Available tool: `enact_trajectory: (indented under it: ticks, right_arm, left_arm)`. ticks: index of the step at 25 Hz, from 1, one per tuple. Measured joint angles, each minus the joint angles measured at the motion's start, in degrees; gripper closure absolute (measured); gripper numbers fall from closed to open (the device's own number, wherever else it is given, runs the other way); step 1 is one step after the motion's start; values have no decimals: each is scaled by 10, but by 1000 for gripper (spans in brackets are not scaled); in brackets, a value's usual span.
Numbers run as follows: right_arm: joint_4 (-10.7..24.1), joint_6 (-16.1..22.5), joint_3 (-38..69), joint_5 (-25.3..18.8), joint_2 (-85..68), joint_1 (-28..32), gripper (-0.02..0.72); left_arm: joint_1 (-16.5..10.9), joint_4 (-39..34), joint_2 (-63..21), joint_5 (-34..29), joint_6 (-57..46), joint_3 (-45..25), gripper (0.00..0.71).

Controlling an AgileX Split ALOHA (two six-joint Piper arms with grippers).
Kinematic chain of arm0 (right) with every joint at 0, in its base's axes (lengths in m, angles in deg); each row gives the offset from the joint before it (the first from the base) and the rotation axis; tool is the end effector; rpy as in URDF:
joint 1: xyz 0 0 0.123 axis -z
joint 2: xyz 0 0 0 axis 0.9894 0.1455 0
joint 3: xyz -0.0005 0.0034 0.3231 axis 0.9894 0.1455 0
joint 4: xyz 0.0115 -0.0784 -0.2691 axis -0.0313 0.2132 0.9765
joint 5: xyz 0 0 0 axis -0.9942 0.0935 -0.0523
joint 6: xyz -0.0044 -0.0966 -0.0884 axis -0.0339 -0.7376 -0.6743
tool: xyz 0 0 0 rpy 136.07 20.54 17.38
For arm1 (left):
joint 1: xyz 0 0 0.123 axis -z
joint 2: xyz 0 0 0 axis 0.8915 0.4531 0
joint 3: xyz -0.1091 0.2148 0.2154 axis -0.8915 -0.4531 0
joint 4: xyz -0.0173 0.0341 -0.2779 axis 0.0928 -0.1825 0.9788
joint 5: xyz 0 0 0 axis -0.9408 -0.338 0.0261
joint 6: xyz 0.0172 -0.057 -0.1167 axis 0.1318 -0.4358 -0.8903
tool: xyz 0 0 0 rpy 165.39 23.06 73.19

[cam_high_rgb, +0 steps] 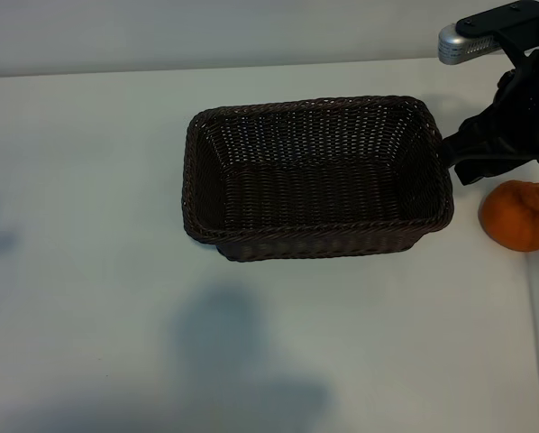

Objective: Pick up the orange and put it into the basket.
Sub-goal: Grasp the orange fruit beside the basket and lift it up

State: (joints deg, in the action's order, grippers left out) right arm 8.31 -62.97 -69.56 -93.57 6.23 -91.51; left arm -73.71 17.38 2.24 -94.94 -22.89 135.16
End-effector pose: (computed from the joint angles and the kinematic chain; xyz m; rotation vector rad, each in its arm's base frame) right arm 0.3404 0.0706 0.2703 -0.3208 2.8158 0.1493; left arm 0.1165 0.0026 0.4547 0.0019 1.9965 0.0348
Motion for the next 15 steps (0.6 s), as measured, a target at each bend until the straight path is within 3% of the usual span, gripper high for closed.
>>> enact_trajectory:
  ticks: [7, 15]
  right_arm:
    - [0, 0, 0, -1, 0, 0, 208]
    - [0, 0, 0, -1, 0, 0, 208]
  left_arm:
    - [2, 3, -147, 0, 38, -120, 116]
    - [8, 15, -221, -25, 36, -275, 116]
